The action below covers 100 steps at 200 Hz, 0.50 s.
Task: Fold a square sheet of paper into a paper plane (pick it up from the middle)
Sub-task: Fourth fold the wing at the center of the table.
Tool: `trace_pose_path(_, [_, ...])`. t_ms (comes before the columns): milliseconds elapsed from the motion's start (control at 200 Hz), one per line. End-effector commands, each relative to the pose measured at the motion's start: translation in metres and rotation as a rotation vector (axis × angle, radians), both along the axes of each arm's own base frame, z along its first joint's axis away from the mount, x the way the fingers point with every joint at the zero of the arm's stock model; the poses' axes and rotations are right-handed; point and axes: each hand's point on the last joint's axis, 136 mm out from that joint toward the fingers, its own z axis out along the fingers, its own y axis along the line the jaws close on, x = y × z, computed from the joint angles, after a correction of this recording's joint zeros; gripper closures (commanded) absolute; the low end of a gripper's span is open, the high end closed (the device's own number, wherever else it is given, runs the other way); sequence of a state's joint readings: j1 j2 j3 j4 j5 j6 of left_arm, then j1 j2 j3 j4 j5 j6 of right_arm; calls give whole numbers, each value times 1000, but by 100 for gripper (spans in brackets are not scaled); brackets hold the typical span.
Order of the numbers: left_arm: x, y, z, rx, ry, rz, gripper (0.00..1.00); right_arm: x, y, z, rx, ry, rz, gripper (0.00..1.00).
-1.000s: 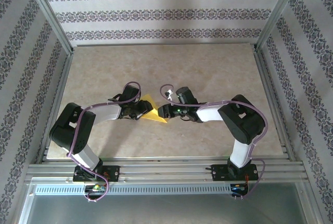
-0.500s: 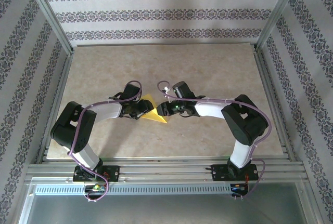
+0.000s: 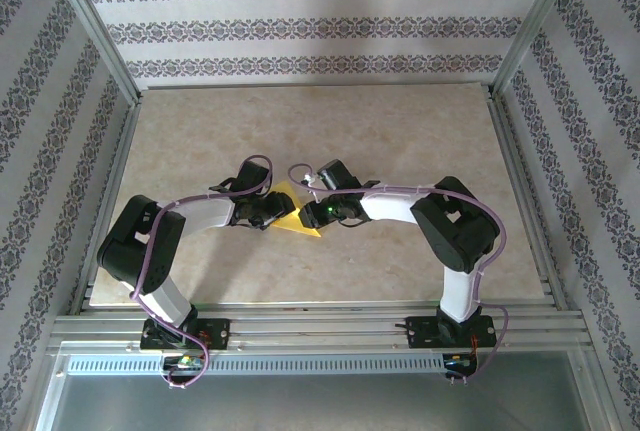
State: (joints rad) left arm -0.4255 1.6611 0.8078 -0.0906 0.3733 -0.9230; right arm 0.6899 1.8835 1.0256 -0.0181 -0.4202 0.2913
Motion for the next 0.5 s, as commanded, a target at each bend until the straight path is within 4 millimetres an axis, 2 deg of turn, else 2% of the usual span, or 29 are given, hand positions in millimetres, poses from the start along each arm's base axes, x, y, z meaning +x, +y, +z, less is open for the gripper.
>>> trace_pose_path(0, [-22,10,-26,72,94,-15,48,-1,9,2,31,16,24,78])
trace_pose_path(345, [-21,9,-24,63,85,-20,48,-5,11,1,79,77,23,86])
trace_pose_path(495, [-16,7,-10,53,36,-31,48,-4,9,-1,98,120,-2,90])
